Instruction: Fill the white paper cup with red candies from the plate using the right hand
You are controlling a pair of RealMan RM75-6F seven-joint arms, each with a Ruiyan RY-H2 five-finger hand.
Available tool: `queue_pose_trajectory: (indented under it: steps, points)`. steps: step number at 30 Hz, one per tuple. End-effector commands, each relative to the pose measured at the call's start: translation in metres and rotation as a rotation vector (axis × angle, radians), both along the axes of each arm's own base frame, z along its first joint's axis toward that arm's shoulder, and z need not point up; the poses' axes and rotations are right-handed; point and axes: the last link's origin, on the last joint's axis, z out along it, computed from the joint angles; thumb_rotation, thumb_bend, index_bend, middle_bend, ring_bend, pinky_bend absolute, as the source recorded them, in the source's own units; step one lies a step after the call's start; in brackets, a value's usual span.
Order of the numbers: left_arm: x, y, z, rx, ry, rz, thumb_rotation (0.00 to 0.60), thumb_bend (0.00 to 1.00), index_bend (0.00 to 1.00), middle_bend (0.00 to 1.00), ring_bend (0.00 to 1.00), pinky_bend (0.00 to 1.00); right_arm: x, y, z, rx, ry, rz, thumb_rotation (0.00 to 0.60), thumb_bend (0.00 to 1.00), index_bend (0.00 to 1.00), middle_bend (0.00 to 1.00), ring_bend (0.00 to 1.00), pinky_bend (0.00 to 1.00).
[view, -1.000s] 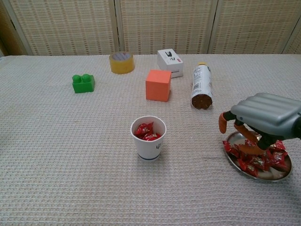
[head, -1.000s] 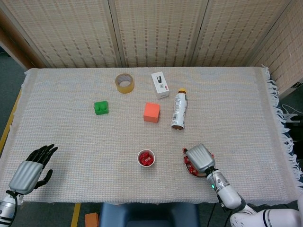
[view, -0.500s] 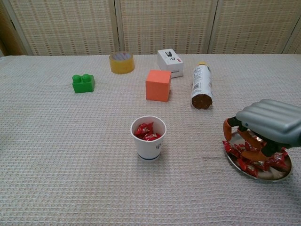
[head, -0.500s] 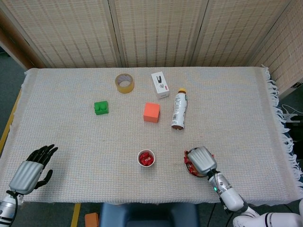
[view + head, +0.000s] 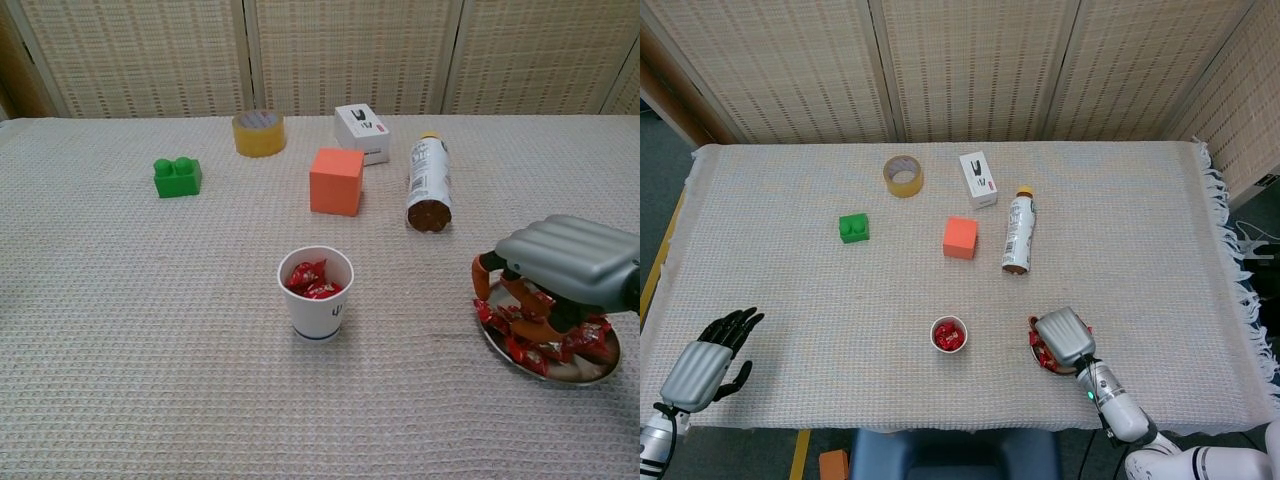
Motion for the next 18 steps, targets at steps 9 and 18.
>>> queue_pose_trajectory:
  steps: [9,18]
  points:
    - [-0.0005,0.0004,0.0012,0.016,0.004,0.007,0.600,0.50,0.00,0.00,0.05,0.15,0.0018,0.0006,-0.0031,0.008,-0.004,0.001,0.600,0.24,0.45,0.73,0.71,1.00]
    - [-0.0006,0.0001,0.0010,0.013,0.007,0.010,0.600,0.50,0.00,0.00,0.05,0.16,0.0024,0.0011,-0.0059,0.003,-0.006,0.001,0.600,0.24,0.51,0.73,0.72,1.00]
